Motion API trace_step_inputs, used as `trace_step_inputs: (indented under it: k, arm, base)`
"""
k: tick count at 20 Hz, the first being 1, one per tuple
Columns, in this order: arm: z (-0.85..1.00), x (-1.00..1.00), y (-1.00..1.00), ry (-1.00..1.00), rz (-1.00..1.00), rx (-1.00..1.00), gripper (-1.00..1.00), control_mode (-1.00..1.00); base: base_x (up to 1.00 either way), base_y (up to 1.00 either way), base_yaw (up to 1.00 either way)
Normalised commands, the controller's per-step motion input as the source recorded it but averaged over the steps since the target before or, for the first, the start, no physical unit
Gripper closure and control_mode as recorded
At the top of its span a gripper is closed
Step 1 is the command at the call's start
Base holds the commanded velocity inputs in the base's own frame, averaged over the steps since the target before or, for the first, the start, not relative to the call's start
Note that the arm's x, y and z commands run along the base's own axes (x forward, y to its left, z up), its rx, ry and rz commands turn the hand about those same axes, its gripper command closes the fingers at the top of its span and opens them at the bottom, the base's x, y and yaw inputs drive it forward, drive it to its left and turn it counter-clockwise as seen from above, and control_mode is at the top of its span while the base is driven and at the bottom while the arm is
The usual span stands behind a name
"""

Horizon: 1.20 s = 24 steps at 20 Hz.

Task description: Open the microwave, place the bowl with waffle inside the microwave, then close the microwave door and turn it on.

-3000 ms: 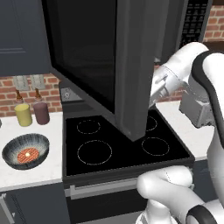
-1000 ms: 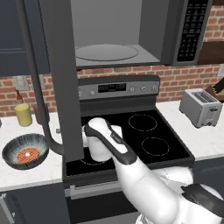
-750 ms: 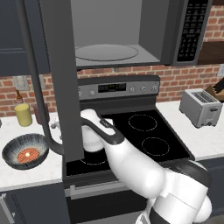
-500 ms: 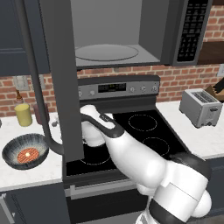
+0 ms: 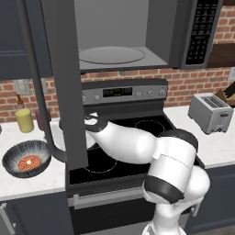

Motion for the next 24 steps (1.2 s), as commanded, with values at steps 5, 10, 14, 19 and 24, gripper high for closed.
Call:
trace_step_inputs:
  k: [5,10,14,19,24]
  arm:
    - [-0.36,0.24,0.05,0.1,0.0,-0.15,-1.0,-1.0]
    - [-0.38,0.05,0.01,0.03,0.0,-0.12,-1.0,-1.0]
    - [-0.27,0.07,0.15,0.0,0.0,-0.13,-1.0,-1.0]
    - [-0.27,0.12,0.18,0.0,0.02,-0.08,-1.0,-1.0]
    - [-0.2,0.29,0.11,0.0,0.05,-0.03,-1.0,-1.0]
  base:
    - [0.0,0.0,0.0]
    - [0.0,0.0,0.0]
    - [0.0,0.0,0.0]
    - [0.0,0.0,0.0]
    - [0.0,0.0,0.0]
